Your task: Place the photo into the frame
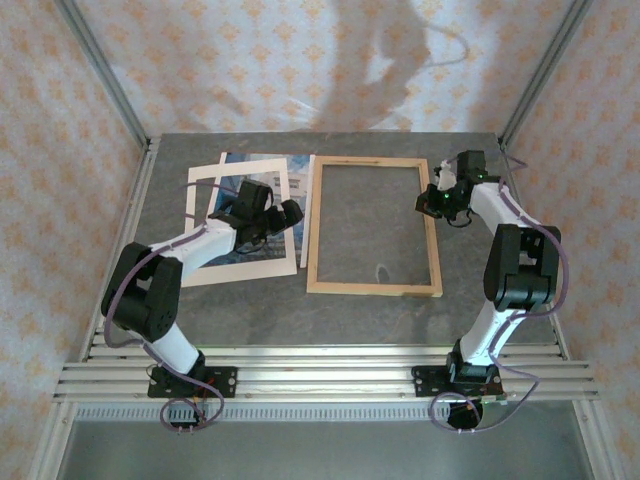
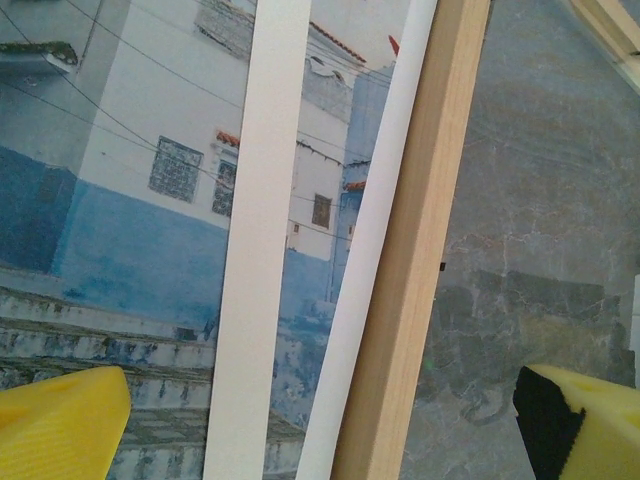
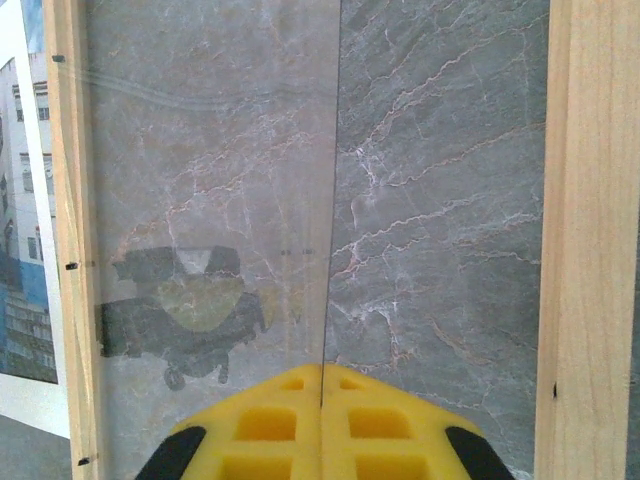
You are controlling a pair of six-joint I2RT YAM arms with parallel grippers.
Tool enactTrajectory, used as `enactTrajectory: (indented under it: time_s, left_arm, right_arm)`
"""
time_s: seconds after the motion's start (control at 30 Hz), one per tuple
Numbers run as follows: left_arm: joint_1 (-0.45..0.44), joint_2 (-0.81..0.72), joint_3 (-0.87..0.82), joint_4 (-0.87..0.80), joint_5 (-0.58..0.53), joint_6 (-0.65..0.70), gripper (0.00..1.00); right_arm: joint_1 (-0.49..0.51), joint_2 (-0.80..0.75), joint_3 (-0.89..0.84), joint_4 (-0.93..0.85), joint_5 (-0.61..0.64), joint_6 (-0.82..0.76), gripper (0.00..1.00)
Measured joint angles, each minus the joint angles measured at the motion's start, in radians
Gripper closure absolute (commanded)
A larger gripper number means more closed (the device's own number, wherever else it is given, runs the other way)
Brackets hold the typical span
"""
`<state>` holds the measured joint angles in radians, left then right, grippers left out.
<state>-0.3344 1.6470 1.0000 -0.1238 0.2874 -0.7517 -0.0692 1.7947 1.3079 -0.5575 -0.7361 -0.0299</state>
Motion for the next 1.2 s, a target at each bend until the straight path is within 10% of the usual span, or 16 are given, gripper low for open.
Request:
enactTrajectory:
  time_s: [0.6,1.2]
  left_arm:
    - [-0.013,0.028,0.0,0.001,0.0,-0.001,0.0]
    - [-0.013,0.042,0.0,0.008,0.004,0.0,0.0]
  right_arm:
    - [-0.005,0.002,-0.028,0.035,-0.024,0.056,0.99]
    - [-0.004,0.021,-0.028,0.039,0.039,0.085,0.69]
